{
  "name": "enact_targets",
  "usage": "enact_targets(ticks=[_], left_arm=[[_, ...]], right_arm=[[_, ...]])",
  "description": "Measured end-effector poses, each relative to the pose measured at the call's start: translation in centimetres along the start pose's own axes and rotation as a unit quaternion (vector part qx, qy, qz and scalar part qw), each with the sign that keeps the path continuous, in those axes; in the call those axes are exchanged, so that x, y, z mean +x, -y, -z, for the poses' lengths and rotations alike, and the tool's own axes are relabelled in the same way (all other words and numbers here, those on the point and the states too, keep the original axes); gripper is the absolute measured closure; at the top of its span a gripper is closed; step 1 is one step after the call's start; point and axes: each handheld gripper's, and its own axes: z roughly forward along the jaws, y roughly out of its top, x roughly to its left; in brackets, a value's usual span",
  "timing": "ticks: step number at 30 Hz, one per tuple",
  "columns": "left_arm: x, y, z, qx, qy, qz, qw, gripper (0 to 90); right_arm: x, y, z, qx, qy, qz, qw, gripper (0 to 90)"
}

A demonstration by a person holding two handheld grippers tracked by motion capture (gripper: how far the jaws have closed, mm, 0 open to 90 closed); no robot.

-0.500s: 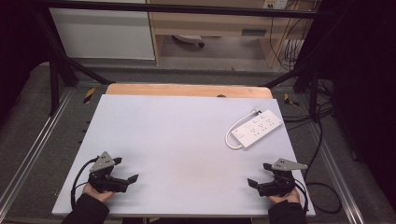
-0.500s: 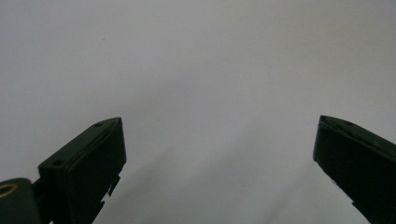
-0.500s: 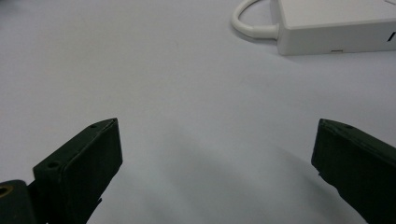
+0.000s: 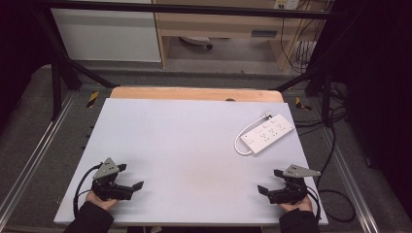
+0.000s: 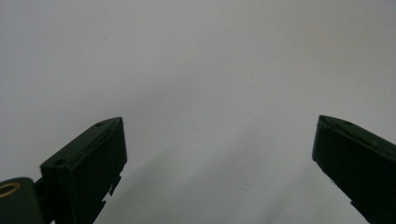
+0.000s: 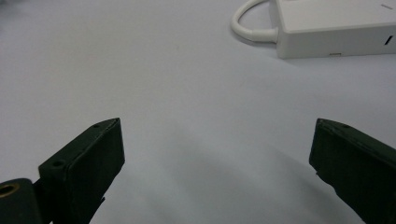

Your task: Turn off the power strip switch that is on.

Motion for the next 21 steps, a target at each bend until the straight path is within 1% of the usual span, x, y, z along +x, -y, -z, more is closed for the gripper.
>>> enact_targets(ticks=[4,7,10,21], left_arm=[[0.02,0.00,-0.02,0.000,-0.001,0.001,1.0000,3.0],[0.02,0.01,-0.03,0.001,-0.001,0.001,1.0000,3.0],[0.02,0.00,-0.07,0.002,-0.001,0.001,1.0000,3.0],[0.08,0.03,-0.09,0.002,-0.003,0.004,1.0000,3.0]], right_arm=[[0.06,-0.14,0.10,-0.004,0.001,-0.002,1.0000,4.2],[0.04,-0.25,0.14,-0.007,0.002,0.001,1.0000,4.2],[0.01,-0.33,0.08,-0.003,0.004,0.002,1.0000,4.1],[0.04,-0.61,0.11,-0.006,0.007,0.002,1.0000,5.1]])
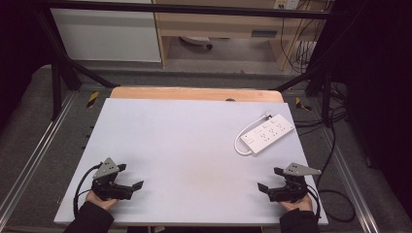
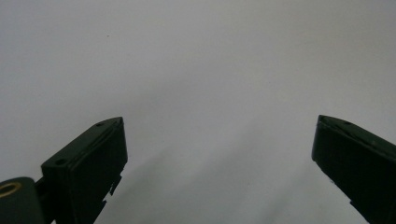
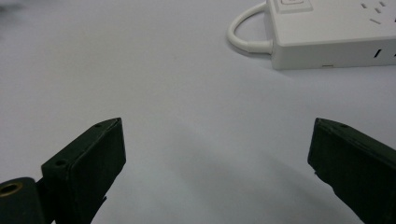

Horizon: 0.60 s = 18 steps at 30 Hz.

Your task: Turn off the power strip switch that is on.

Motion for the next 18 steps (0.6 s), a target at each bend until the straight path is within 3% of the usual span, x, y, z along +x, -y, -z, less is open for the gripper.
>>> enact_targets(ticks=[18], left_arm=[[0.07,0.01,-0.02,0.002,0.000,0.002,1.0000,3.1]], right_arm=[[0.19,-0.90,-0.16,0.002,0.014,0.014,0.9998,13.1]])
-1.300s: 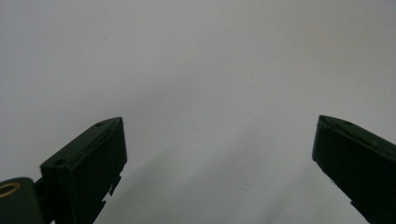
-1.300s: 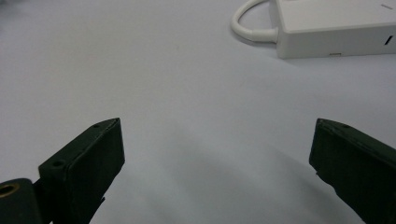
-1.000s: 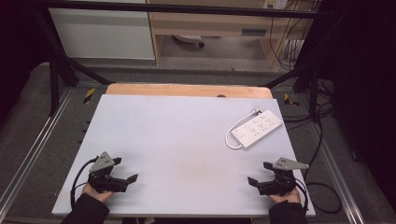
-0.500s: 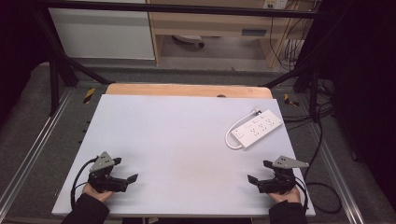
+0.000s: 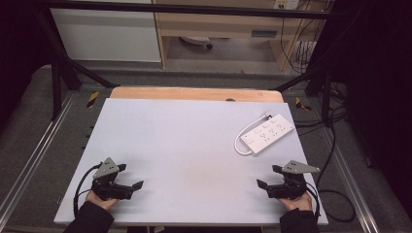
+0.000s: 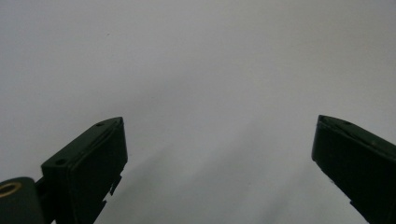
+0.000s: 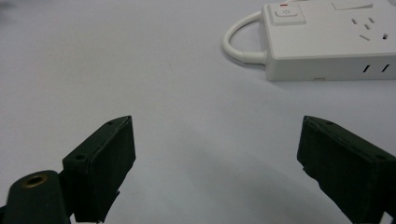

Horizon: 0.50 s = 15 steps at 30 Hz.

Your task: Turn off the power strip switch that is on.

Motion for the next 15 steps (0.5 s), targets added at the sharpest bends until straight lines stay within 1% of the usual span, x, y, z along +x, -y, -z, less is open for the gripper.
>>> enact_targets(ticks=[3,6,12,15], left_arm=[[-0.01,-0.01,0.00,0.001,0.000,0.000,1.0000,3.1],[0.00,-0.01,0.00,0.001,-0.001,-0.001,1.0000,3.1],[-0.02,0.00,0.02,0.000,0.000,0.000,1.0000,3.2],[-0.05,-0.01,0.02,0.001,-0.001,-0.001,1.0000,3.2]], right_arm=[[0.09,-0.11,-0.07,-0.002,-0.002,0.002,1.0000,14.1],[0.30,-0.37,-0.18,-0.001,0.002,0.013,0.9999,17.2],[0.39,-0.76,-0.22,-0.002,0.006,0.013,0.9999,21.9],[0.44,-0.81,-0.28,-0.001,0.006,0.013,0.9999,22.7]])
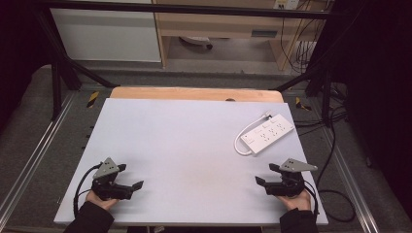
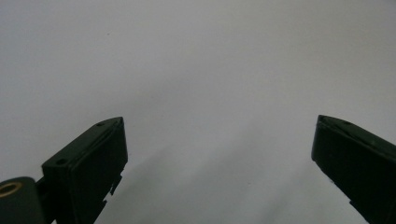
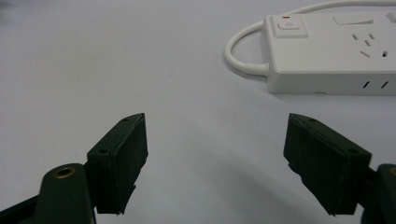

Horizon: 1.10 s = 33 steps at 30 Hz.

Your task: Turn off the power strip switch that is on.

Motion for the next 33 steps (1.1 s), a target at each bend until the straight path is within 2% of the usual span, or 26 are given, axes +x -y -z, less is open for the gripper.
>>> enact_targets(ticks=[12,24,27,33], left_arm=[[0.0,0.0,0.0,0.000,0.000,0.001,1.0000,3.3],[0.0,0.0,0.0,0.000,-0.001,0.002,1.0000,3.3],[0.0,0.0,0.0,0.000,-0.001,0.002,1.0000,3.3],[0.0,0.0,0.0,0.000,-0.001,0.002,1.0000,3.5]], right_arm=[[0.1,-0.3,-0.3,0.013,0.006,0.004,0.9999,29.3],[0.1,-0.9,-0.3,0.010,0.019,0.008,0.9997,43.0],[0.0,-1.0,-0.2,0.010,0.029,0.012,0.9995,48.3],[-0.1,-1.1,-0.2,0.009,0.030,0.006,0.9995,54.0]])
